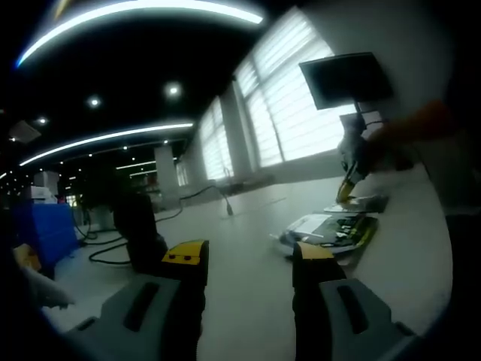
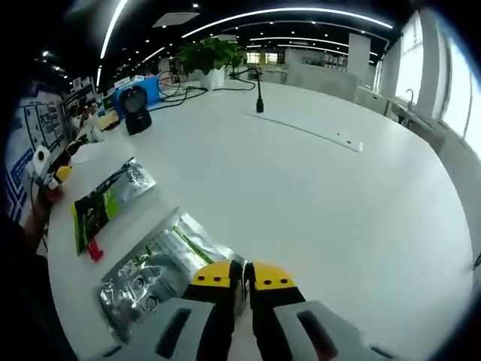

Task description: Clip sheet goods on table flip sheet goods clip sheet goods scan sheet goods put sheet goods back to table

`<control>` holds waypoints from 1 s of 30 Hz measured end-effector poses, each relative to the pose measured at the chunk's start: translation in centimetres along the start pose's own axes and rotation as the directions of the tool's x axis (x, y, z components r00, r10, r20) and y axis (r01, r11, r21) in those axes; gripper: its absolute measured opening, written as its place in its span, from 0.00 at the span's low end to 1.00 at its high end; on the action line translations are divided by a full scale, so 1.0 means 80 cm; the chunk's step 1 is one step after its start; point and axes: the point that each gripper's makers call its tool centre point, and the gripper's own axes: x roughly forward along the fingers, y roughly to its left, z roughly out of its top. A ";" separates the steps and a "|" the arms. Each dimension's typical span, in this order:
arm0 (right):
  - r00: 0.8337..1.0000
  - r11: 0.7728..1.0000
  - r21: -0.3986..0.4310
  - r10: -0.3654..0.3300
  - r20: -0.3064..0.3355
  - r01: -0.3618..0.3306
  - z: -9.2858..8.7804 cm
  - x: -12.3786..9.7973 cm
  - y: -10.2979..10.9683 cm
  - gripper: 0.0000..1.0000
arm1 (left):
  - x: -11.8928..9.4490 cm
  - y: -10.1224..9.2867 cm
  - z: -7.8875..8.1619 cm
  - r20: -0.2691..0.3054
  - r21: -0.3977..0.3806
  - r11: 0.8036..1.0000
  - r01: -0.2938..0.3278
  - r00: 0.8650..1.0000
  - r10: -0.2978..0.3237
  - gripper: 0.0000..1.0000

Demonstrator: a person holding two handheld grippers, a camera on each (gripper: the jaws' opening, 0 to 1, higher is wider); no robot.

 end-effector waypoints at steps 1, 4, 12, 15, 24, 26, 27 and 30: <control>1.000 1.000 0.005 0.004 0.002 -0.004 0.000 0.001 0.000 0.00 | 0.000 0.000 0.000 -0.002 0.001 1.000 0.001 1.000 -0.001 0.37; 1.000 1.000 -0.010 0.021 0.007 -0.021 0.001 0.002 0.001 0.00 | 0.000 0.001 0.000 -0.002 -0.001 1.000 -0.002 1.000 0.002 0.37; 0.999 1.000 -0.011 -0.008 0.049 0.009 0.013 -0.002 -0.002 0.00 | 0.000 0.001 -0.001 -0.003 0.003 1.000 -0.003 1.000 0.003 0.37; 0.998 1.000 -0.003 -0.004 0.062 0.005 0.018 -0.008 -0.006 0.00 | 0.001 0.002 -0.002 -0.005 0.001 1.000 -0.004 1.000 0.004 0.37; 0.991 1.000 -0.008 0.016 0.131 -0.015 0.040 -0.041 0.003 0.00 | 0.000 0.003 -0.001 0.001 -0.002 1.000 -0.004 1.000 0.004 0.37; 0.989 1.000 -0.015 0.018 0.148 -0.016 0.048 -0.050 0.006 0.00 | 0.000 0.004 -0.001 0.001 -0.003 1.000 -0.003 1.000 0.003 0.37; 0.987 1.000 -0.011 0.018 0.158 -0.016 0.053 -0.054 0.007 0.00 | 0.000 0.004 -0.001 0.001 -0.003 1.000 -0.004 1.000 0.004 0.37; 0.981 1.000 -0.002 0.016 0.192 -0.016 0.067 -0.069 0.014 0.00 | 0.000 0.004 0.000 0.004 -0.003 1.000 -0.006 1.000 0.006 0.37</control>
